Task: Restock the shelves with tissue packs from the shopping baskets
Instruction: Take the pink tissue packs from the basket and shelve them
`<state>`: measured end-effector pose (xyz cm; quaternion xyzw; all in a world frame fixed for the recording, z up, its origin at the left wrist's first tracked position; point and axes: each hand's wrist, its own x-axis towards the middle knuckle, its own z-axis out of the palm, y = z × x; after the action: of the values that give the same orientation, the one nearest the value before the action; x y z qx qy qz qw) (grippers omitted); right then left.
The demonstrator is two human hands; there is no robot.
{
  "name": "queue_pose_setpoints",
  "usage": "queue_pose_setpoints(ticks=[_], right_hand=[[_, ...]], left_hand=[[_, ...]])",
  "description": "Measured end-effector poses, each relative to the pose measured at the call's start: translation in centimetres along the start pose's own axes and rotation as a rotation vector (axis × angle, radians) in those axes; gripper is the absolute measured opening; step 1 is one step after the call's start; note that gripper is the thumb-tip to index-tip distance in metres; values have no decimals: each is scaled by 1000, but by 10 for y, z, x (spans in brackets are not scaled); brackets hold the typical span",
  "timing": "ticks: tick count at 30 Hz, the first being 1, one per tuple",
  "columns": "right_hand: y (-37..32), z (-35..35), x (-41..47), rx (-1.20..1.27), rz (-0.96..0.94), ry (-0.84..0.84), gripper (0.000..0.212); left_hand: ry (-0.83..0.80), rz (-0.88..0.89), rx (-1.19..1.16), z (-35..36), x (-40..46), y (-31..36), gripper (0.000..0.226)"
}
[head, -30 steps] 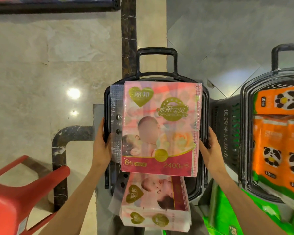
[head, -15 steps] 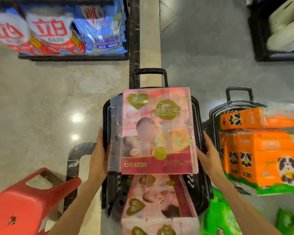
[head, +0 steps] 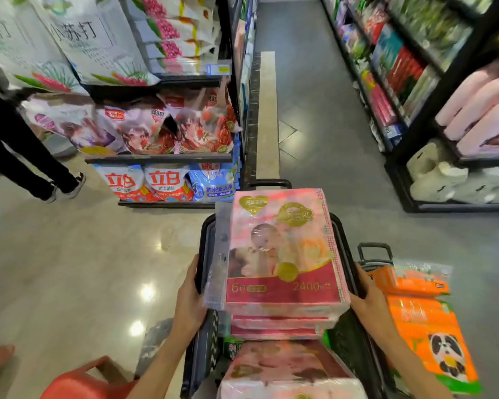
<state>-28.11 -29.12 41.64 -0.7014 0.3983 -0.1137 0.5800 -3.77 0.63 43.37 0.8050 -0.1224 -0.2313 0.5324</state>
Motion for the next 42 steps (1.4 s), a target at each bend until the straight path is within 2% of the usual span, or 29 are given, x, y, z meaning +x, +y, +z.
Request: queue_pose_setpoints(ticks=[2,4,6,11,16,21,24,29,37,42], right_hand=[[-8,-13,-5,11,17,-5,76],[-11,-22,-8,8,36,-5,82],[-9,-32,-6,17,46,-14,90],[-11,-55,3,-3,58,-39,99],[-19,-68,26,-46,10,-40,99],[-31,-75,58,-85,-15,-32,103],[-41,-73,89,-112,-32,-37,101],[-55,-67,160,-115,-60,0,96],[-108,-56,276,-110,-16,87,89],[-130,-64,338,-101,-3,128,94]], left_hand=[[12,8,13,6,-10,12,73],[11,2,75,11,-11,14,73],[8,-5,32,16,-10,16,68],[-24,125,104,35,-16,24,83],[3,216,89,46,-3,45,80],[32,227,143,51,26,55,78],[18,205,126,60,60,57,72],[-30,140,92,71,146,62,75],[-111,141,100,78,293,109,75],[-162,120,114,95,369,139,76]])
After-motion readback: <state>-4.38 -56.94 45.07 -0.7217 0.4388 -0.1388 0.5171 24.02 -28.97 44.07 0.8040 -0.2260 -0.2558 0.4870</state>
